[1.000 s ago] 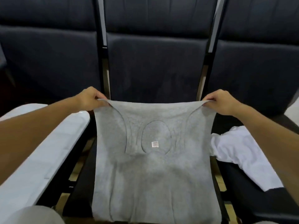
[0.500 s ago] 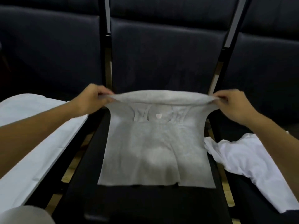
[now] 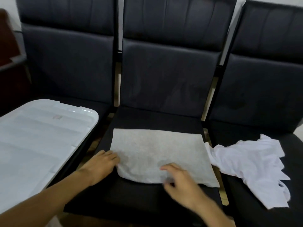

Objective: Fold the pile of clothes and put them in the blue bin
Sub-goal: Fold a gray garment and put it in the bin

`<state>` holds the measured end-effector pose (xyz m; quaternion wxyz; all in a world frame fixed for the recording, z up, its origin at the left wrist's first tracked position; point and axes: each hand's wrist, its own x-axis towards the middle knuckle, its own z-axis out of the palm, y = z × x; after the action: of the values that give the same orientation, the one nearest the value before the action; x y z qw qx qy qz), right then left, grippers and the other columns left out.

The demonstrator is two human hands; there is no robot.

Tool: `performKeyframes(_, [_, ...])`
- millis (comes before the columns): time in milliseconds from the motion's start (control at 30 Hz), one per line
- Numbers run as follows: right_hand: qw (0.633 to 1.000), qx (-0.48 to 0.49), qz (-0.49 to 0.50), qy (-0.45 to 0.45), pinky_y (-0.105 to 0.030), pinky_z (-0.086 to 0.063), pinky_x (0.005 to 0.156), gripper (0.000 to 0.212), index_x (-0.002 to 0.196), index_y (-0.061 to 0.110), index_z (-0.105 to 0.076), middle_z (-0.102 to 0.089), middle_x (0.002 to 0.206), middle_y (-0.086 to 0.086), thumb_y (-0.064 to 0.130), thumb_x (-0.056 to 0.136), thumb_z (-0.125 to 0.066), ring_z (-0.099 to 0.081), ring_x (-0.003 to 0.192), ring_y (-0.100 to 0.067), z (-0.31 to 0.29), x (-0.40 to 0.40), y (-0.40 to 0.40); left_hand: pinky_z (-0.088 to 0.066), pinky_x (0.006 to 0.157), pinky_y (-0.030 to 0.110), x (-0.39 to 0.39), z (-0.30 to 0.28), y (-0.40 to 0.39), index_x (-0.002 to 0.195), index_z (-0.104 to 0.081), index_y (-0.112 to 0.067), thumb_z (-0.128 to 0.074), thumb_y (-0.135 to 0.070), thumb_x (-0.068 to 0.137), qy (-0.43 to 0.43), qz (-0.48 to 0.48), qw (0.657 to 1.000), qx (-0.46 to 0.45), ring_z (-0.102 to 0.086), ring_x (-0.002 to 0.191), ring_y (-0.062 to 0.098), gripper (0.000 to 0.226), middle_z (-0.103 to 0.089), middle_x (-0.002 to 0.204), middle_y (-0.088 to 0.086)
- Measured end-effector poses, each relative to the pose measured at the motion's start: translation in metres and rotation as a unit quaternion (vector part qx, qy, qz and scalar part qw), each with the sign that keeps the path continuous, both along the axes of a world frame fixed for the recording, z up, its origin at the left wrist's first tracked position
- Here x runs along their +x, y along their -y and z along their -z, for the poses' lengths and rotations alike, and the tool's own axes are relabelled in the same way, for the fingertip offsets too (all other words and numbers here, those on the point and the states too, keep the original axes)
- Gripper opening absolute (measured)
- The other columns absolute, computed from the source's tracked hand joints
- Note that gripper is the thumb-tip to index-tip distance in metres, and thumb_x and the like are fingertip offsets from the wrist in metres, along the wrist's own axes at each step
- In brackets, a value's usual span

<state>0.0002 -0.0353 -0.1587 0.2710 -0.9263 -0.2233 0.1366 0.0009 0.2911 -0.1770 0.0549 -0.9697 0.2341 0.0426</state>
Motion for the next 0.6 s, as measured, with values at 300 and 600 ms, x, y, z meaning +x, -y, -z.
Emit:
performKeyframes(300, [0.977, 0.201, 0.077, 0.005, -0.011, -0.043, 0.059, 0.019, 0.079, 0.027, -0.068, -0.069, 0.074, 0.015, 0.025, 0.095, -0.057, -0.063, 0.069, -0.002, -0.042, -0.043, -0.079, -0.039, 0.093, 0.021, -0.054, -0.068, 0.048, 0.11, -0.045, -0.044, -0.069, -0.06, 0.074, -0.151, -0.074, 0.932, -0.322, -0.042, 0.108, -0.006, 0.046, -0.047, 0.11, -0.027])
performKeyframes(600, [0.871, 0.394, 0.28, -0.085, -0.016, -0.03, 0.043, 0.048, 0.055, 0.017, -0.043, -0.04, 0.047, 0.006, 0.036, 0.096, -0.056, -0.037, 0.043, -0.004, -0.042, -0.006, 0.012, -0.056, 0.068, 0.027, 0.008, -0.066, 0.078, 0.077, -0.074, -0.024, -0.057, -0.004, 0.088, -0.085, -0.169, 0.888, -0.419, -0.069, 0.071, 0.011, 0.028, -0.073, 0.075, -0.005])
